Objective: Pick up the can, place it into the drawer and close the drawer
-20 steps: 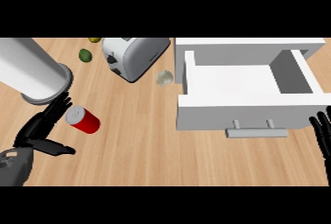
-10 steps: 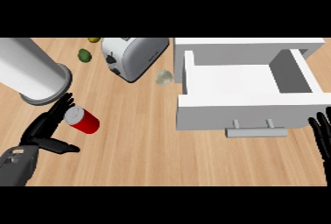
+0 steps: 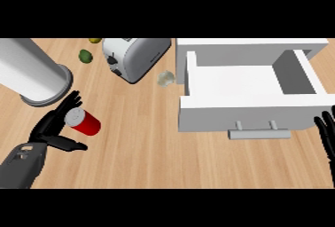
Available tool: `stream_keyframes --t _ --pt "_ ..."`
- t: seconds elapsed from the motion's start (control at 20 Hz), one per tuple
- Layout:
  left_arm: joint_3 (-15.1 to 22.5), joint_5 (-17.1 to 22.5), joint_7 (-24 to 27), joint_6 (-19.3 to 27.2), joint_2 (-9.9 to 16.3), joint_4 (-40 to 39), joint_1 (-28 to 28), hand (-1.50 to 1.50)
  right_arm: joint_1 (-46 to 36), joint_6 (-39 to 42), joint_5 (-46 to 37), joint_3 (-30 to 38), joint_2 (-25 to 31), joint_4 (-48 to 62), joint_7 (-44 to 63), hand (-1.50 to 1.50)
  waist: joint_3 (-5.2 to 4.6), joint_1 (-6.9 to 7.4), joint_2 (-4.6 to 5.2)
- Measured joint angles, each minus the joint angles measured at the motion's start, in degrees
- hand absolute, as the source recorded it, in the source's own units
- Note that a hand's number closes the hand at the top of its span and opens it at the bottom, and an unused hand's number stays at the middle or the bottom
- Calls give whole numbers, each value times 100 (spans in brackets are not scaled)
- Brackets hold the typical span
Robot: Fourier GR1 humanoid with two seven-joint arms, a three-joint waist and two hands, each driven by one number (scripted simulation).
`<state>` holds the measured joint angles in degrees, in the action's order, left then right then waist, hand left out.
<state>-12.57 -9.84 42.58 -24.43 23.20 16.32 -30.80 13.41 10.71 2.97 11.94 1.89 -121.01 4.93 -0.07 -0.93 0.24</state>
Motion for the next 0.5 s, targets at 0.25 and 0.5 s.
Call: stream_keyframes --t 0.25,0.5 --pt "20 -25 0 50 -81 -161 -164 -150 37 20 77 58 11 -160 147 -150 -2 -10 1" --pt "50 -73 1 98 -201 -315 -389 -150 8 56 137 108 26 -193 195 -150 -3 -24 7"
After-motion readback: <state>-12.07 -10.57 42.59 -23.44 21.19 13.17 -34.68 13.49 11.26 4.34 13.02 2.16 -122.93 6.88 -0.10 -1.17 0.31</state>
